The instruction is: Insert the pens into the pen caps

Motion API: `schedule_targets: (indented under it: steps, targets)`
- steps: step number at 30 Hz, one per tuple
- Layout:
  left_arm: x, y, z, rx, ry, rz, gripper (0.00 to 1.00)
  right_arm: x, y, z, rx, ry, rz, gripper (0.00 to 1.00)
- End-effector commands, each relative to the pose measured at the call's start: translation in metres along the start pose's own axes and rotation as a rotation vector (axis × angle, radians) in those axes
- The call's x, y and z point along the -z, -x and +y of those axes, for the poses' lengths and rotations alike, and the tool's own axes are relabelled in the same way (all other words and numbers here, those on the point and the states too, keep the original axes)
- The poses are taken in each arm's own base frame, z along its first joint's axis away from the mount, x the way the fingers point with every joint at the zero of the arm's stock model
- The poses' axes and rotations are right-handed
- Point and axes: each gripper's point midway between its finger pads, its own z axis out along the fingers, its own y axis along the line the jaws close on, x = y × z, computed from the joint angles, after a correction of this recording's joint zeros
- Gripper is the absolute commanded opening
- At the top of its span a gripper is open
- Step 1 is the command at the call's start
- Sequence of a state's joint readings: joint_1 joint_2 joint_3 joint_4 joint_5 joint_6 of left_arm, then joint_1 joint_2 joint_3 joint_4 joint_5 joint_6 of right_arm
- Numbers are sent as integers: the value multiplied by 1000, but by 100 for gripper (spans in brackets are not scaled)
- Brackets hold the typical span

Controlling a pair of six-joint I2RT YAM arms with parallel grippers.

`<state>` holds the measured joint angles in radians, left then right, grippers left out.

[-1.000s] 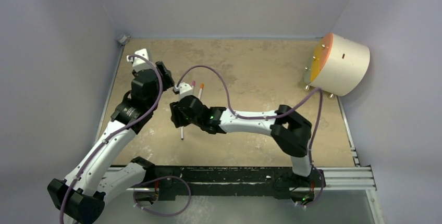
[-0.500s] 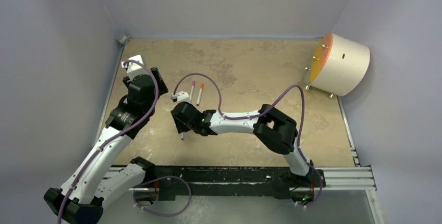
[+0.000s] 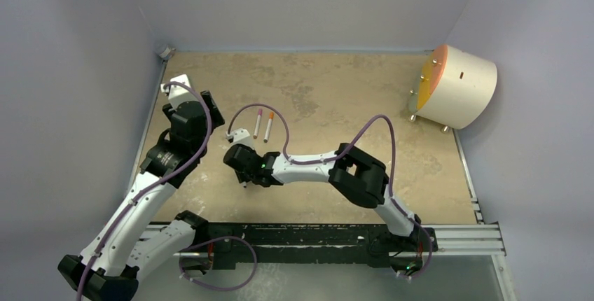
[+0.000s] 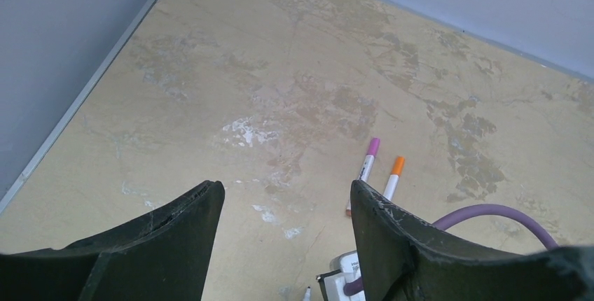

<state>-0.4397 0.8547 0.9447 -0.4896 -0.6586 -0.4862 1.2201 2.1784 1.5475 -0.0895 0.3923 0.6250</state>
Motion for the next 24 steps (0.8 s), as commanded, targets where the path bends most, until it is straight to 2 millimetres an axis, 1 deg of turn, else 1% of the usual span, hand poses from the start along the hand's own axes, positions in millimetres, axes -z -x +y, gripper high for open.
schedule_targets:
  steps: [1,4,11,14,18,21,22,24]
  targets:
    - [3,12,0,12,-2,-36,66,1,3,-3,0,-68,-10,38]
    - [2,9,-1,7,-6,-26,66,1,-1,-9,7,-102,-1,33]
    - [1,9,-1,8,-6,-25,67,4,-4,-21,16,-169,5,18]
    - [1,7,-2,4,-9,-20,67,6,-12,-22,15,-165,33,11]
    - [1,7,-2,8,-8,-21,67,8,-16,-28,-19,-139,34,4]
    - [1,8,-4,17,-17,-20,69,16,-8,-34,-66,-102,-4,0]
    - [1,7,-5,19,-24,-18,69,19,-8,-41,-78,-105,-12,0]
    - [1,8,-9,26,-38,-15,70,30,3,-47,-103,-99,-55,0]
